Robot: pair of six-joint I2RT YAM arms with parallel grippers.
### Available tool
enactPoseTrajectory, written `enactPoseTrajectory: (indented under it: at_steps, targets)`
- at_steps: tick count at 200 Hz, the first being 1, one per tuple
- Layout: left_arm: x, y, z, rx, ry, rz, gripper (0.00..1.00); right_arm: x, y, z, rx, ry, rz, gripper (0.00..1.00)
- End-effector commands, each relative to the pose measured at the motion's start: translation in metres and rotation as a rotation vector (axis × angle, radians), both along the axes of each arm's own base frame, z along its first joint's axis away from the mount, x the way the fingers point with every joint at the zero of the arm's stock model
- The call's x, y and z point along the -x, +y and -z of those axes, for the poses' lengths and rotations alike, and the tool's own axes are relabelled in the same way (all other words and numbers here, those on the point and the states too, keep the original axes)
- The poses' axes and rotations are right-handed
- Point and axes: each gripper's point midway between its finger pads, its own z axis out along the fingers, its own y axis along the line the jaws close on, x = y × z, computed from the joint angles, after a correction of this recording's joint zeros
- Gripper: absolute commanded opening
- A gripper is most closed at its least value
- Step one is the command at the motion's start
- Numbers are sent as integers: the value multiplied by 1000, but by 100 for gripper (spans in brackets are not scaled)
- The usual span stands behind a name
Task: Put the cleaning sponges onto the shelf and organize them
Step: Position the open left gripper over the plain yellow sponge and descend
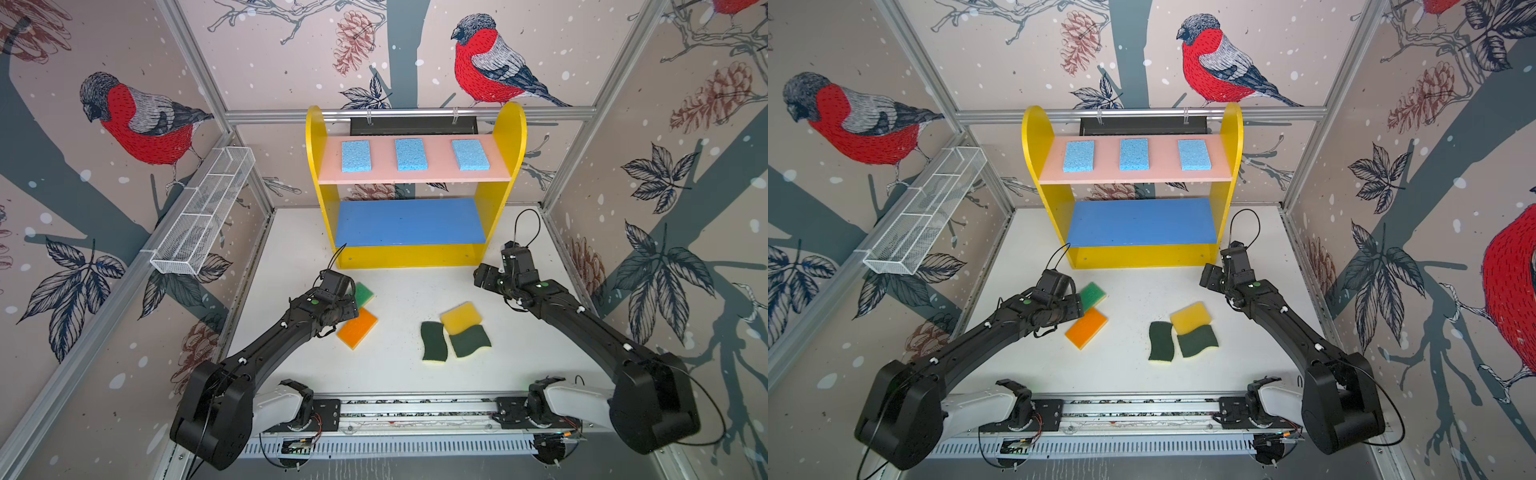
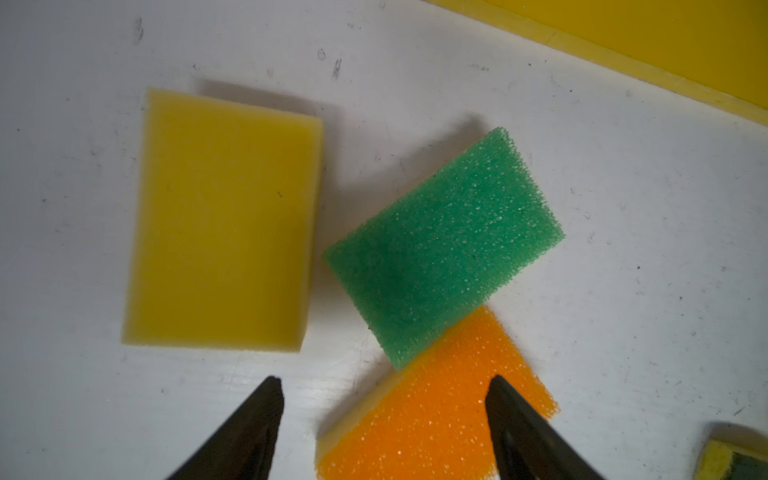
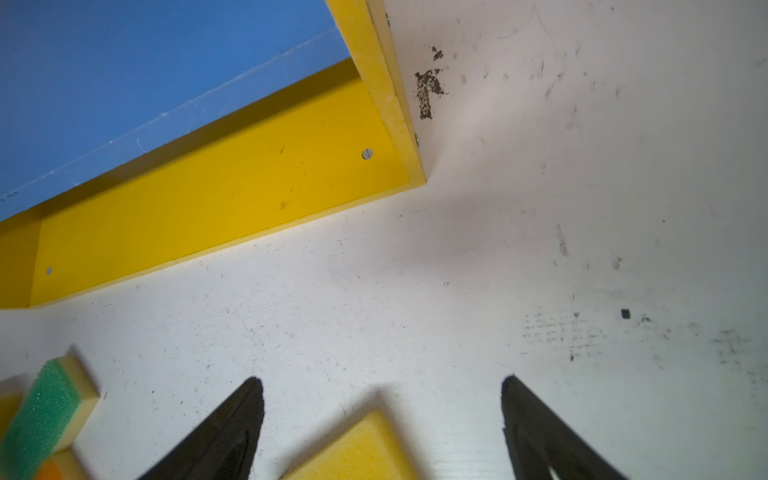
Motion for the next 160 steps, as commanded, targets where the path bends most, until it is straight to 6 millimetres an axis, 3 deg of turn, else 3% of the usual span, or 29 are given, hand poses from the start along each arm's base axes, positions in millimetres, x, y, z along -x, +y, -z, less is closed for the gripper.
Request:
enactPoseTrajectory:
  at_steps: [1,44,95,160]
  targets:
    - [0,-1,0,23,-12,-20,78,5,-7,2,-3,-7,65,90]
    - [10,6,1,13,4,-42,77,11,-3,6,-40,-6,67,91]
    - [7,7,-11,37,-59,-50,82,10,6,7,-63,-1,39,92]
    - [-1,33,-4,-16,-17,-150,87,7,10,8,-74,-2,28,94]
